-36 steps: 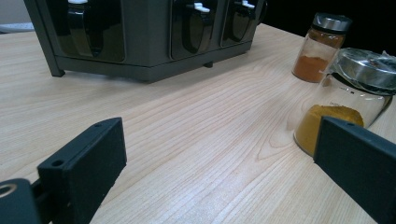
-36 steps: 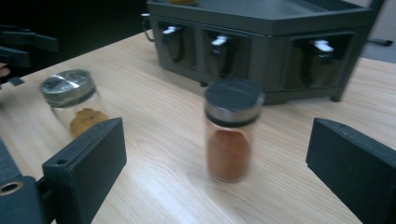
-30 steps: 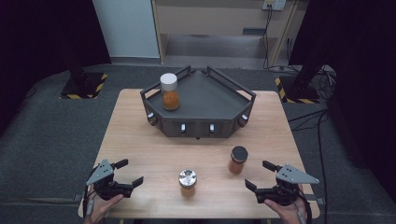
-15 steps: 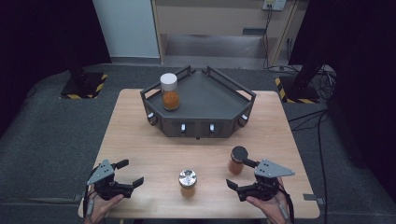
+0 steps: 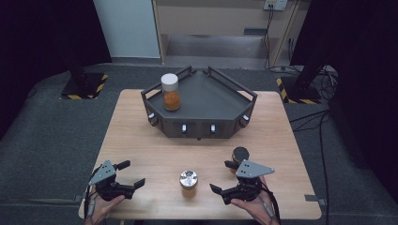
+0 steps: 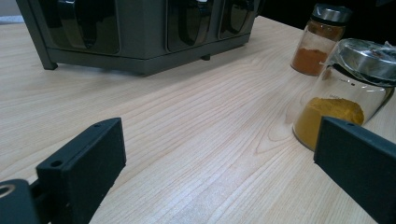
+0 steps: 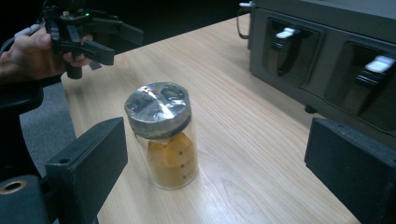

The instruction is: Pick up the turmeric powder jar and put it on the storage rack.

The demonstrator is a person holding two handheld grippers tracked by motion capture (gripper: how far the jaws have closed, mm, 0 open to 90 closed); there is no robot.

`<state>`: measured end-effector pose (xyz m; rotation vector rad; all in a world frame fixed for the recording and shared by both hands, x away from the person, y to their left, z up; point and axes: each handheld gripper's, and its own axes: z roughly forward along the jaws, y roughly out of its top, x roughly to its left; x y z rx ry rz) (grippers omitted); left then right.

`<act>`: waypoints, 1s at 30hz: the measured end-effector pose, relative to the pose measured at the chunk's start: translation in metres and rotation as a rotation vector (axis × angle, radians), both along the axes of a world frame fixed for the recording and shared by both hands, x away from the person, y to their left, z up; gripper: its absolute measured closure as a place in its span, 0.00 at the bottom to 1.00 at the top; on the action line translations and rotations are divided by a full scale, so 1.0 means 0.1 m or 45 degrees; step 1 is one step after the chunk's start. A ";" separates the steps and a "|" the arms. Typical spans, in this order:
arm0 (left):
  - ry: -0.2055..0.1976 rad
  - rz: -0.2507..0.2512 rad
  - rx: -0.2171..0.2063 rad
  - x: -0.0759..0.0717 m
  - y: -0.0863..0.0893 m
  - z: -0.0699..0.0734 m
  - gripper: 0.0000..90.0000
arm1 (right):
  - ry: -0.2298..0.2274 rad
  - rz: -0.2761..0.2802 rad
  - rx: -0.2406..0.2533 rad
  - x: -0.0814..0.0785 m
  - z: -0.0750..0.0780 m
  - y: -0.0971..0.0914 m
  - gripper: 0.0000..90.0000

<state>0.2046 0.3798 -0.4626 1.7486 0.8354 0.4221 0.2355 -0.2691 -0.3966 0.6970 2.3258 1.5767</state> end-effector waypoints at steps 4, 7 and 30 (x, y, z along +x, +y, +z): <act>0.004 0.003 0.001 0.00 0.00 0.00 0.02 | 0.007 0.032 0.005 0.05 -0.01 0.09 0.07; 0.003 0.004 0.002 0.00 0.00 0.00 0.02 | 0.015 0.054 0.015 0.07 -0.03 0.16 0.07; 0.010 0.005 0.003 0.01 0.00 0.00 0.02 | 0.079 0.151 0.001 0.27 -0.25 0.60 0.11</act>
